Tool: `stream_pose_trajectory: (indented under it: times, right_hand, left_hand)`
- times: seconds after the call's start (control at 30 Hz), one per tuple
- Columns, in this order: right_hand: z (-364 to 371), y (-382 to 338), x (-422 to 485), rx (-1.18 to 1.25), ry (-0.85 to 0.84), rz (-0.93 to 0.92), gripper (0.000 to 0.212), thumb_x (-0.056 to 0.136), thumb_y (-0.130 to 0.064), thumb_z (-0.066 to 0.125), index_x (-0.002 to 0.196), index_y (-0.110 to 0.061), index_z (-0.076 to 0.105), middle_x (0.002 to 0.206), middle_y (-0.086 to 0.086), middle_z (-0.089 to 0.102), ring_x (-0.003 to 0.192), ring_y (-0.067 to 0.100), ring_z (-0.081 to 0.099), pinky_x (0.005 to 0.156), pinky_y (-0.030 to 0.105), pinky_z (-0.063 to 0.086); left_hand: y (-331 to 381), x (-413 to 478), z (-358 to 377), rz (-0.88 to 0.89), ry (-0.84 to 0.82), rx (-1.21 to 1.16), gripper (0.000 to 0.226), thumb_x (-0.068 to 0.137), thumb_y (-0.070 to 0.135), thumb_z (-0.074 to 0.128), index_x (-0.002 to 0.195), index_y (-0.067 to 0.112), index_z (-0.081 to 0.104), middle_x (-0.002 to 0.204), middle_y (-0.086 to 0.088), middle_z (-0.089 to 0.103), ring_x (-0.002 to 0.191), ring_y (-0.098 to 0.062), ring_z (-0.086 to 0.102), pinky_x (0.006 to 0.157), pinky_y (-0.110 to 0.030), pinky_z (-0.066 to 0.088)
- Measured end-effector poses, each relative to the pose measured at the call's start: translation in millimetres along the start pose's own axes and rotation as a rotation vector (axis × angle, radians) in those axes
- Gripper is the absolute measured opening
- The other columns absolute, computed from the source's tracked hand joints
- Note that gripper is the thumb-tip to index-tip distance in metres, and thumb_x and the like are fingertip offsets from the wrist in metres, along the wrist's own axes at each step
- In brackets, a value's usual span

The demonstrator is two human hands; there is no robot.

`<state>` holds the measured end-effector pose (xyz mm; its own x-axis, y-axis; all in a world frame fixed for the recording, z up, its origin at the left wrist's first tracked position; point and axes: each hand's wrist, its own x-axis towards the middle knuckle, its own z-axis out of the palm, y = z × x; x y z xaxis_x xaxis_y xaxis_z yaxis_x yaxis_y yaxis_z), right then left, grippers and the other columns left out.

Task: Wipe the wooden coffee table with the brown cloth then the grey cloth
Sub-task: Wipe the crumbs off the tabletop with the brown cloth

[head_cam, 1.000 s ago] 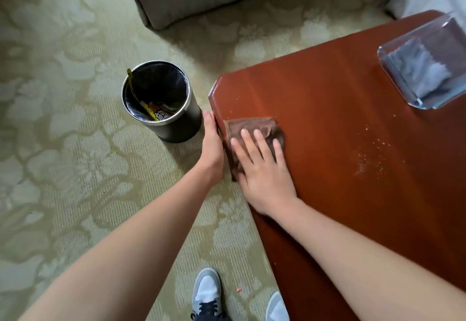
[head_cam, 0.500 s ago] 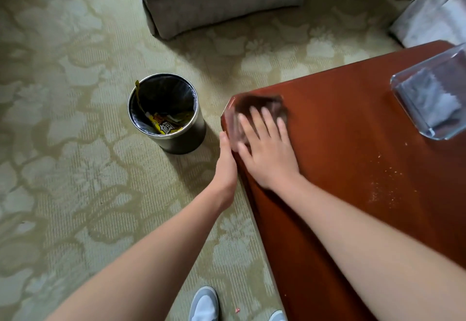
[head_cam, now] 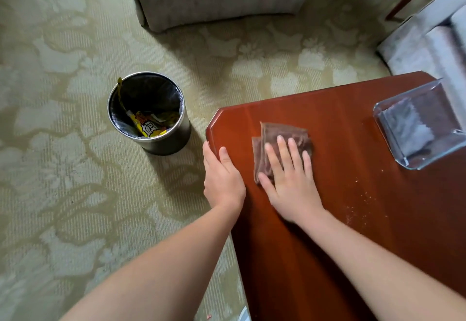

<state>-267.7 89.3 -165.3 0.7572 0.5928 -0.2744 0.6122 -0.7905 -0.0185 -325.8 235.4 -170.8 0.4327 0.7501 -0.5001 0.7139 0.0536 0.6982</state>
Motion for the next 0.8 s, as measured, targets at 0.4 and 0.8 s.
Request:
stream_pose_trajectory:
  times: [0.4,0.8]
  right_hand:
    - [-24.6,-15.2,97.8,0.080,0.084,-0.020,0.069,0.106,-0.063,0.018,0.167,-0.033,0.008,0.176,0.003,0.002,0.162,0.026,-0.004,0.130,0.054,0.002]
    - [-10.7,91.0,12.2,-0.001,0.005,0.305,0.080,0.104,-0.060,0.014,0.167,-0.011,0.013,0.175,0.016,0.001,0.162,0.031,-0.001,0.128,0.061,0.013]
  left_hand:
    - [-3.9,3.5,8.2,0.011,0.113,0.115,0.058,0.108,0.056,0.019,0.163,0.037,0.021,0.151,-0.006,0.057,0.125,-0.043,0.059,0.103,-0.049,0.042]
    - [4.1,-4.0,10.8,0.158,0.116,0.310,0.063,0.110,0.049,0.025,0.165,0.037,-0.002,0.175,0.009,0.006,0.116,-0.045,0.064,0.088,-0.053,0.047]
